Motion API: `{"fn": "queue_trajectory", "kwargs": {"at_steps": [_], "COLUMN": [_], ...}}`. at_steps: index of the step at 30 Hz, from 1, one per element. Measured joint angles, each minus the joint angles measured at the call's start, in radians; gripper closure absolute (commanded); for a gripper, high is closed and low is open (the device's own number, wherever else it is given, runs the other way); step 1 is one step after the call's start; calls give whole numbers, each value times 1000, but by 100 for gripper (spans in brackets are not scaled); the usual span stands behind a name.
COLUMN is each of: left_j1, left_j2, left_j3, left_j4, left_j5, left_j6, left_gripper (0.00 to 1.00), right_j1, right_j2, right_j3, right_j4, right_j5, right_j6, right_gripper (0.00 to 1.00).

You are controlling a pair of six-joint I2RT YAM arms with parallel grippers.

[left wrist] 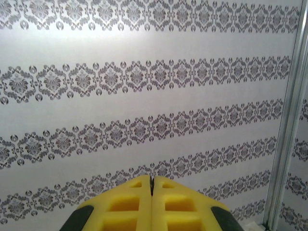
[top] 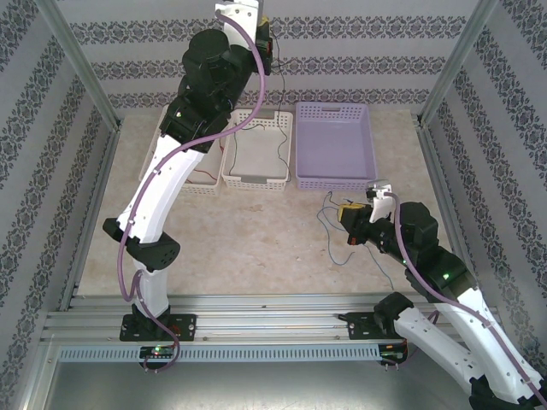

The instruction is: Untangle the cables

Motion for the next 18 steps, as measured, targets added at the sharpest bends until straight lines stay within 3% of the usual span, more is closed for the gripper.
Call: {"fn": "queue_trajectory", "kwargs": {"at_steps": [18], "left_j1": [0], "left_j2": [-41], "left_j3": [-5], "left_j4": [156], "left_j5": [-12], "left_j6": [57], "left_gripper": [100], "right_j1": [0], "right_j2": [16], "right_j3": [-18], "right_j4": [17], "right_j5": [-18], "right_j6": [0], "right_gripper": [100]}}
